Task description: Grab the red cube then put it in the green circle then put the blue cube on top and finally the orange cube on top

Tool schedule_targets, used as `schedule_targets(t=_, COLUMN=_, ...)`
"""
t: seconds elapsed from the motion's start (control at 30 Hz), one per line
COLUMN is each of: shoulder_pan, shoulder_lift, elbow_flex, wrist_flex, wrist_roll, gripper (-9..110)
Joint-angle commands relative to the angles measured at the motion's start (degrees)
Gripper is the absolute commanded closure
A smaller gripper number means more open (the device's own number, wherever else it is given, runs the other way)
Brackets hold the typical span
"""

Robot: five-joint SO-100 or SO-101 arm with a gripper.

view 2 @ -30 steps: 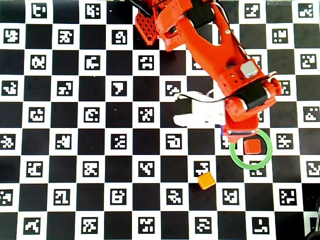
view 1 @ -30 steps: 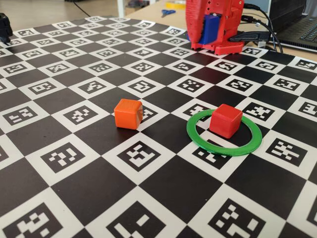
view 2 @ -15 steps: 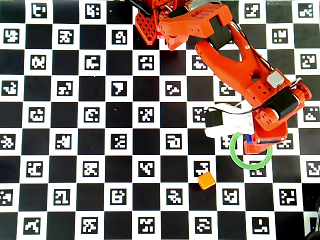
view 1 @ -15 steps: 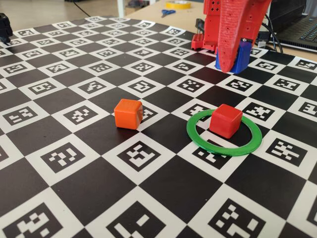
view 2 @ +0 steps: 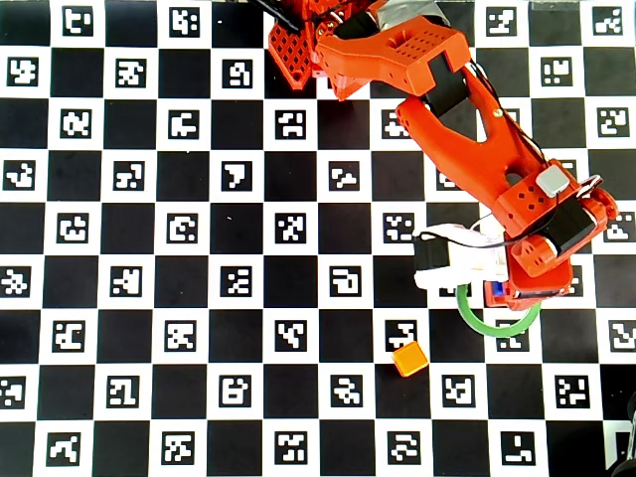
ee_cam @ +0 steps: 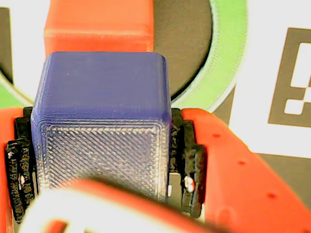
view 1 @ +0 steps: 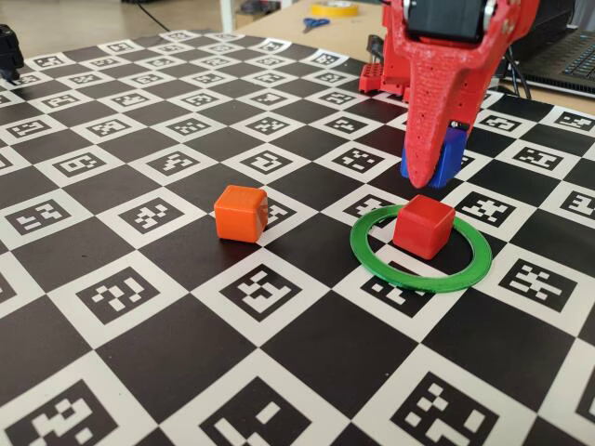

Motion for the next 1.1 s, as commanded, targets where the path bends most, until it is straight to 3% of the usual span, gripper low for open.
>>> schedule_targets(t=0.0, shoulder_pan=-0.53, shoulder_lift=1.85, elbow_flex=-4.92, wrist_flex=-0.53, wrist_roll=0.53, gripper=102)
schedule_targets(t=1.07, shoulder_pan=-1.05, shoulder_lift=-1.58, elbow_flex=-2.46, wrist_flex=-4.22, wrist_roll=2.29, gripper=102)
